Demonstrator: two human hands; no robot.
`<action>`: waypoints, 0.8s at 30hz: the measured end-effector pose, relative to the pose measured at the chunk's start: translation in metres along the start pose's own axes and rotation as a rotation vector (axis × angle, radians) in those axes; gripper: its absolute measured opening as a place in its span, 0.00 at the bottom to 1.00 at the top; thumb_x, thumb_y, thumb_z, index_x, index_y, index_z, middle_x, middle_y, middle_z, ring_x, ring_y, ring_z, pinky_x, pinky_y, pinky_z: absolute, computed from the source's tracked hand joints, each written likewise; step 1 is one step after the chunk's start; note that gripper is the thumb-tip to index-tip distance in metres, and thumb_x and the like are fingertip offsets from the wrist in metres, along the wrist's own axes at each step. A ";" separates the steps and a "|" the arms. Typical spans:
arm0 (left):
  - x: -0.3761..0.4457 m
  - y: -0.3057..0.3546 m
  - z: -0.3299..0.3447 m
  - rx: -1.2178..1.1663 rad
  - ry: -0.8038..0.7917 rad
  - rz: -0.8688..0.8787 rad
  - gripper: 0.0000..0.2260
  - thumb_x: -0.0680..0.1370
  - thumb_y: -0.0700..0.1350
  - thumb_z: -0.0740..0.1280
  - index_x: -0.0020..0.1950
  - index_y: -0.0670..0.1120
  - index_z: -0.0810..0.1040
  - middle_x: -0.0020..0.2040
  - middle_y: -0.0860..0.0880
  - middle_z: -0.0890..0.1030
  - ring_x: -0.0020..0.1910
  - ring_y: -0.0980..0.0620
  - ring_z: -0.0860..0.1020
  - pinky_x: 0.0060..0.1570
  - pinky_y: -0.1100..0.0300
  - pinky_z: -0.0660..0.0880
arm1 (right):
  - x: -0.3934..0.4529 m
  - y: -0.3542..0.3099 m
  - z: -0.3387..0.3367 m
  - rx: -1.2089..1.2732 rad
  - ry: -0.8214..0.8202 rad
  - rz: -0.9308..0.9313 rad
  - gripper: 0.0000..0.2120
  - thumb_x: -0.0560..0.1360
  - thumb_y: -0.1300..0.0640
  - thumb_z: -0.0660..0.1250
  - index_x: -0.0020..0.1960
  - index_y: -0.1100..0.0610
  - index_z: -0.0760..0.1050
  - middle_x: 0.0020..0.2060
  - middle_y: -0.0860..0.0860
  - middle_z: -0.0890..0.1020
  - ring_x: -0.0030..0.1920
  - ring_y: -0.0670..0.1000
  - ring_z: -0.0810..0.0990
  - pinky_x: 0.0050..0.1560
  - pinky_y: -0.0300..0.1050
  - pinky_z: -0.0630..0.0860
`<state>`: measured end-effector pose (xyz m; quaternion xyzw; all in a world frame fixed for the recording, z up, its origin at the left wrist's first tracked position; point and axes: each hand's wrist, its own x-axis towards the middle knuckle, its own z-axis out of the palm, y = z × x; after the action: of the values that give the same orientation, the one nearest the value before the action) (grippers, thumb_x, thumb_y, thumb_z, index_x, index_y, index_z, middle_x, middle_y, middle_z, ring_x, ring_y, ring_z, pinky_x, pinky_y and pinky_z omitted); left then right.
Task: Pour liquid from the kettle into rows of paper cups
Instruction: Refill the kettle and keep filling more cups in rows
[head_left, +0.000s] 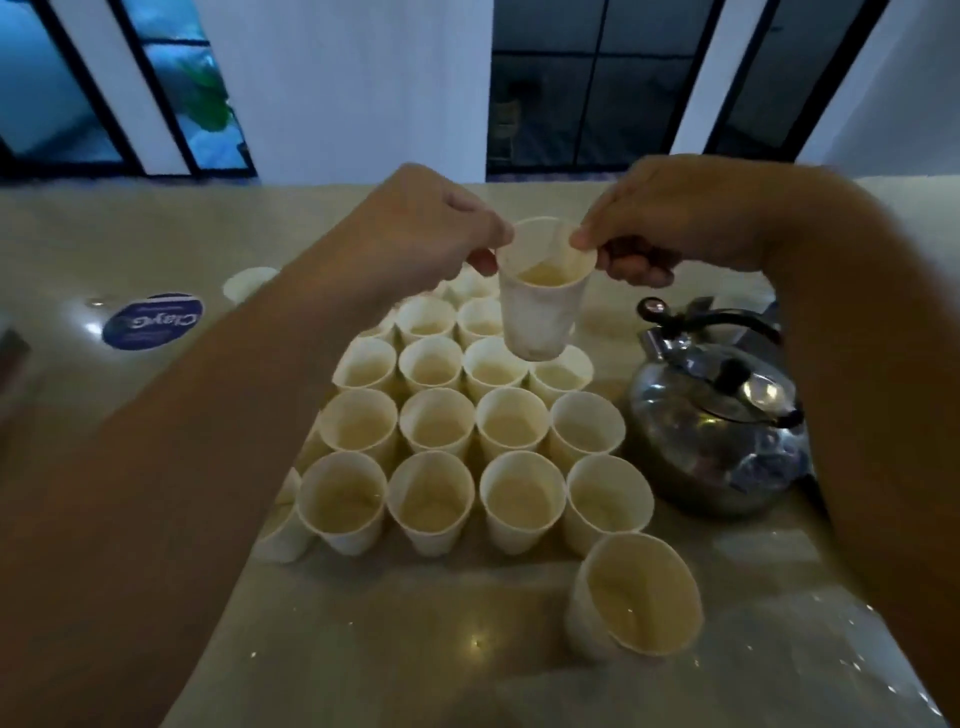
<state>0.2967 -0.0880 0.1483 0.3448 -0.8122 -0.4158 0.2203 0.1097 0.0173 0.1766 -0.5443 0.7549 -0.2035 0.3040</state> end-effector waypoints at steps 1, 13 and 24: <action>0.001 -0.009 -0.017 -0.001 0.041 -0.018 0.06 0.77 0.49 0.71 0.43 0.51 0.86 0.36 0.55 0.85 0.36 0.56 0.77 0.39 0.61 0.76 | 0.017 -0.014 0.006 0.001 -0.008 -0.031 0.14 0.83 0.55 0.62 0.42 0.61 0.78 0.26 0.51 0.74 0.27 0.48 0.70 0.34 0.44 0.69; 0.013 -0.127 -0.154 0.280 0.393 -0.225 0.05 0.76 0.44 0.70 0.45 0.47 0.87 0.39 0.50 0.85 0.25 0.60 0.73 0.29 0.66 0.69 | 0.183 -0.139 0.119 -0.039 -0.136 -0.211 0.14 0.82 0.52 0.63 0.40 0.57 0.76 0.29 0.50 0.74 0.28 0.48 0.72 0.33 0.43 0.71; 0.019 -0.225 -0.168 0.245 0.460 -0.421 0.06 0.74 0.38 0.69 0.44 0.42 0.87 0.41 0.41 0.85 0.43 0.46 0.82 0.46 0.56 0.77 | 0.254 -0.160 0.205 -0.321 -0.034 -0.294 0.14 0.82 0.50 0.64 0.46 0.59 0.79 0.33 0.49 0.75 0.33 0.47 0.72 0.31 0.39 0.66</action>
<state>0.4774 -0.2836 0.0577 0.6138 -0.6961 -0.2628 0.2639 0.3041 -0.2694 0.0682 -0.6933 0.6849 -0.1136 0.1932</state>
